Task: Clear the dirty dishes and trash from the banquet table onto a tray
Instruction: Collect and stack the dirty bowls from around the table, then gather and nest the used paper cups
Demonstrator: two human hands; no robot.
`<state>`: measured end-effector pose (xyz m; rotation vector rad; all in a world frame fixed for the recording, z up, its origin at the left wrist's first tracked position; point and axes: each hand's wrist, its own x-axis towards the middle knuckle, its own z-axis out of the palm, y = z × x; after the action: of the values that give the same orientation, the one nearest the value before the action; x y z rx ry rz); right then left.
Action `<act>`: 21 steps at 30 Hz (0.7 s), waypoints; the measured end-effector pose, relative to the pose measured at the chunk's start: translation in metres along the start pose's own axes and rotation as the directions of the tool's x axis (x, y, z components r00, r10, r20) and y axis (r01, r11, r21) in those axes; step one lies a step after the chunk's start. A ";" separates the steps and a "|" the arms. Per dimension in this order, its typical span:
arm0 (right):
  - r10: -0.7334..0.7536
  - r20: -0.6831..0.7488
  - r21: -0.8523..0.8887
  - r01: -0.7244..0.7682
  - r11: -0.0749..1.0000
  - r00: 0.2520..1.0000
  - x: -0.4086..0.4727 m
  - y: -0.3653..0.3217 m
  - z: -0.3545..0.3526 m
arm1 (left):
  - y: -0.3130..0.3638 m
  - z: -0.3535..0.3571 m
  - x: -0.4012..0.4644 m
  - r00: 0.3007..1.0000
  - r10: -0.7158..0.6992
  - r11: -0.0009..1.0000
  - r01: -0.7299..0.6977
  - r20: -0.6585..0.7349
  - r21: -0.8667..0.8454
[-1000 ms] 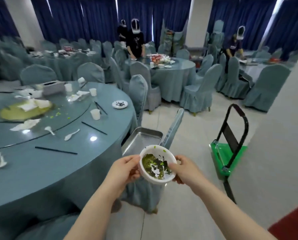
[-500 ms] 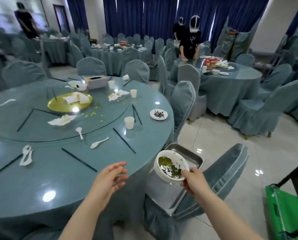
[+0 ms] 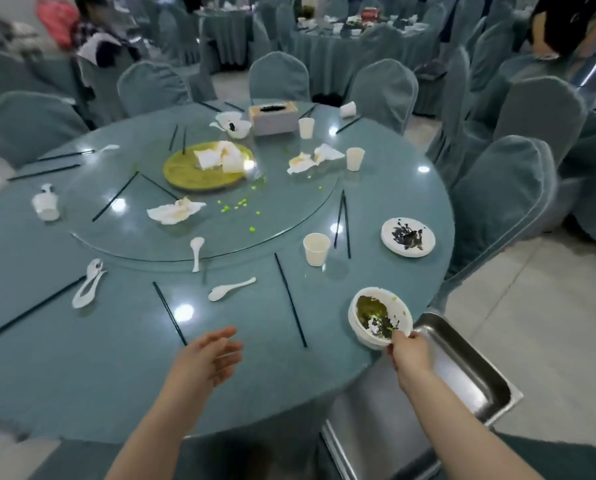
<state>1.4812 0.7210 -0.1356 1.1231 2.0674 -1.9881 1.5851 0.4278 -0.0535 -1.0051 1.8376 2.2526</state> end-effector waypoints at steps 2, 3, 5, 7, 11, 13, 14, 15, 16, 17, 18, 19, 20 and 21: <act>0.025 -0.054 0.015 -0.024 1.000 0.998 0.023 -0.006 0.012 | -0.001 0.002 0.007 0.998 -0.039 0.999 0.038 -0.049 -0.011; 0.037 -0.074 0.025 -0.035 0.999 0.997 0.033 -0.007 0.018 | -0.003 0.002 0.009 0.996 -0.053 0.999 0.052 -0.065 -0.015; 0.048 -0.102 0.058 -0.042 0.997 0.994 0.053 -0.014 0.030 | -0.002 0.004 0.018 0.994 -0.064 0.998 0.063 -0.084 -0.017; 0.058 -0.122 0.114 -0.044 0.993 0.991 0.070 -0.024 0.042 | 0.002 0.004 0.029 0.993 -0.066 0.998 0.067 -0.098 -0.002; 0.117 -0.019 0.220 -0.110 0.969 0.993 0.089 -0.038 0.060 | 0.012 0.002 0.051 0.993 -0.077 0.997 0.077 -0.094 -0.002; 0.145 0.055 0.189 -0.153 0.970 0.988 0.090 -0.036 0.069 | 0.013 0.001 0.061 0.992 -0.089 0.996 0.087 -0.089 -0.027; 0.165 0.086 0.163 -0.178 0.970 0.983 0.088 -0.032 0.074 | 0.013 0.001 0.065 0.992 -0.097 0.995 0.094 -0.082 -0.036; 0.192 0.116 0.139 -0.208 0.968 0.974 0.085 -0.027 0.079 | 0.013 0.000 0.070 0.992 -0.106 0.994 0.103 -0.073 -0.042; 0.219 0.147 0.114 -0.237 0.965 0.965 0.081 -0.022 0.084 | 0.014 -0.002 0.074 0.992 -0.114 0.993 0.111 -0.062 -0.041; 0.235 0.172 0.085 -0.252 0.964 0.957 0.077 -0.017 0.089 | 0.015 -0.005 0.078 0.991 -0.120 0.992 0.118 -0.051 -0.040; 0.231 0.192 0.055 -0.246 0.968 0.954 0.073 -0.013 0.095 | 0.017 -0.008 0.082 0.992 -0.122 0.992 0.120 -0.043 -0.042; 0.207 0.208 0.023 -0.216 0.976 0.956 0.070 -0.011 0.101 | 0.020 -0.012 0.087 0.992 -0.120 0.992 0.118 -0.038 -0.046; 0.170 0.221 -0.012 -0.171 0.985 0.960 0.066 -0.010 0.107 | 0.024 -0.016 0.092 0.993 -0.115 0.992 0.114 -0.032 -0.052; 0.123 0.235 -0.048 -0.115 0.992 0.964 0.063 -0.011 0.112 | 0.028 -0.021 0.096 0.994 -0.111 0.992 0.109 -0.025 -0.057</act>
<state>1.3814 0.6504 -0.1771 0.9275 1.8616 -1.9177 1.5064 0.3684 -0.0813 -1.1229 1.6942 2.2475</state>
